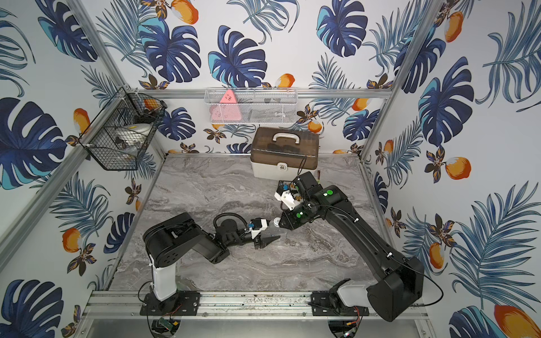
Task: Screw on the bottle caps
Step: Screw the bottle cap onto the plastic bottle.
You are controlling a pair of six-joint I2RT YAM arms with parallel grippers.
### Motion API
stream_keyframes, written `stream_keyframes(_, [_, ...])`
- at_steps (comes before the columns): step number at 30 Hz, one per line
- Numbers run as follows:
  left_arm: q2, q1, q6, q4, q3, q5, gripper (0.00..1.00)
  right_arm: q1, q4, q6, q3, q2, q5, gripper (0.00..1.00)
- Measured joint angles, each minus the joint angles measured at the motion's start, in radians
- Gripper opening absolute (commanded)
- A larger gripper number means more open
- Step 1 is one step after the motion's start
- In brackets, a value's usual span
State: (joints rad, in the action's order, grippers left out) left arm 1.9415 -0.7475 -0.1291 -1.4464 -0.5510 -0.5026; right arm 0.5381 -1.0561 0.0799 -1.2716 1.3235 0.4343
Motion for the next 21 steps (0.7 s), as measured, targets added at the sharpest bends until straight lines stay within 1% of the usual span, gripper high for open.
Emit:
stream_keyframes(4, [-0.008, 0.000, 0.000, 0.014, -0.002, 0.006, 0.62, 0.022, -0.023, -0.012, 0.010, -0.029, 0.003, 0.27])
stream_keyframes(5, [-0.010, 0.000, 0.000, 0.020, -0.003, 0.008, 0.62, 0.025, -0.032, -0.012, 0.006, -0.031, -0.003, 0.29])
stream_keyframes(6, [-0.014, 0.000, 0.000, 0.027, -0.003, 0.009, 0.62, 0.029, -0.039, -0.012, 0.002, -0.033, -0.010, 0.34])
stream_keyframes(8, [-0.024, 0.001, -0.003, 0.046, -0.003, 0.014, 0.62, 0.031, -0.046, -0.019, -0.018, -0.049, -0.043, 0.48])
stream_keyframes(11, [-0.039, 0.006, -0.008, 0.071, -0.003, 0.020, 0.62, 0.030, -0.042, -0.031, -0.089, -0.085, -0.126, 0.64])
stream_keyframes(12, [-0.042, 0.010, -0.008, 0.078, -0.003, 0.020, 0.61, 0.030, -0.037, -0.031, -0.116, -0.093, -0.157, 0.71])
stream_keyframes(14, [-0.044, 0.023, -0.008, 0.086, -0.008, 0.015, 0.61, 0.029, -0.022, -0.030, -0.166, -0.109, -0.221, 1.00])
stream_keyframes(17, [-0.054, 0.058, -0.007, 0.105, -0.012, 0.008, 0.61, 0.024, -0.011, -0.019, -0.211, -0.124, -0.298, 1.00])
stream_keyframes(21, [-0.081, 0.100, -0.005, 0.130, -0.021, -0.013, 0.61, 0.024, -0.010, -0.054, -0.225, -0.144, -0.346, 1.00])
